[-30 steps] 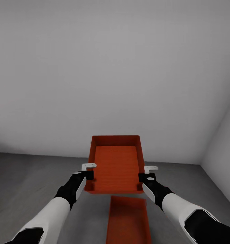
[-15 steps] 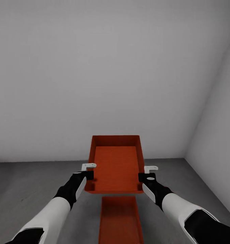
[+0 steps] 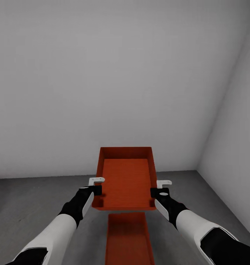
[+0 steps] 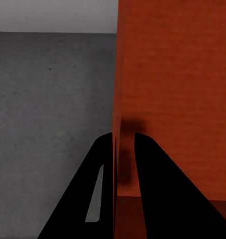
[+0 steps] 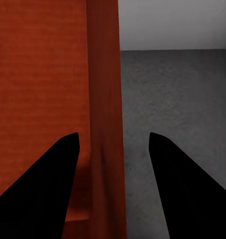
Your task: Move the two storage containers from the living room to the garage. In the garage, place one container on the floor and stack the other container on top of it (either order is fine).
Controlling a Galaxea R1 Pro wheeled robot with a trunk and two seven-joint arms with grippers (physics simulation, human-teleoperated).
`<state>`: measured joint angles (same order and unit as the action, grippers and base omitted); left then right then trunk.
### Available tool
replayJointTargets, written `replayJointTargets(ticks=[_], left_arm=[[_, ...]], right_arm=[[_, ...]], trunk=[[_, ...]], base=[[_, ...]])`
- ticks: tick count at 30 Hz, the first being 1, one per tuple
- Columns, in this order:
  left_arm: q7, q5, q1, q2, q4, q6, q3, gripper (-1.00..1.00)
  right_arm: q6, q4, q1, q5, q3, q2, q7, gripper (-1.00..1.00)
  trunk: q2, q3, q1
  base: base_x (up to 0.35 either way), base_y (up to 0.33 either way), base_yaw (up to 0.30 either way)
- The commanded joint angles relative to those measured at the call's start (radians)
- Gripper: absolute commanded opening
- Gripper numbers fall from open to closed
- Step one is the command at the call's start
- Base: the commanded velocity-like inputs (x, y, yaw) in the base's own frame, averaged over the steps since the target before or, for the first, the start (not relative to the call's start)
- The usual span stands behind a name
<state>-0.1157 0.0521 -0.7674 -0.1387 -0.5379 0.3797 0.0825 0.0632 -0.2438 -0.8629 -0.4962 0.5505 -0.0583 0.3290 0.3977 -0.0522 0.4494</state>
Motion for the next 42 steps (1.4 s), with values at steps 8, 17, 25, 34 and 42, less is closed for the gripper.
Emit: replayJointTargets(ticks=[8,17,25,34,42], left_arm=[[-0.002,0.005,-0.001,-0.021,-0.002,0.005,0.011,-1.00],[-0.002,0.005,-0.001,-0.021,-0.002,0.005,0.011,-1.00],[-0.001,0.004,-0.001,-0.021,-0.002,0.005,0.011,-1.00],[0.001,0.002,-0.001,-0.022,-0.004,0.008,0.011,-1.00],[0.008,-0.003,-0.001,-0.021,-0.004,0.008,0.011,-1.00]], right_arm=[[0.006,0.000,-0.001,0.005,0.005,0.001,0.013,-1.00],[0.006,0.000,-0.001,0.005,0.005,0.003,0.029,-1.00],[0.006,0.000,-0.001,0.005,0.005,0.003,0.040,-1.00],[0.006,0.000,-0.001,0.005,0.004,0.004,0.054,-1.00],[-0.013,0.000,-0.001,0.005,0.005,0.003,0.053,-1.00]], trunk=[[0.002,-0.002,0.001],[0.002,-0.002,0.001],[0.002,-0.002,0.001],[0.002,-0.002,0.001],[0.023,-0.012,0.012]], base=[[0.000,0.000,0.000],[0.000,0.000,0.000],[0.000,0.000,0.000],[0.000,0.000,0.000],[0.000,0.000,0.000]])
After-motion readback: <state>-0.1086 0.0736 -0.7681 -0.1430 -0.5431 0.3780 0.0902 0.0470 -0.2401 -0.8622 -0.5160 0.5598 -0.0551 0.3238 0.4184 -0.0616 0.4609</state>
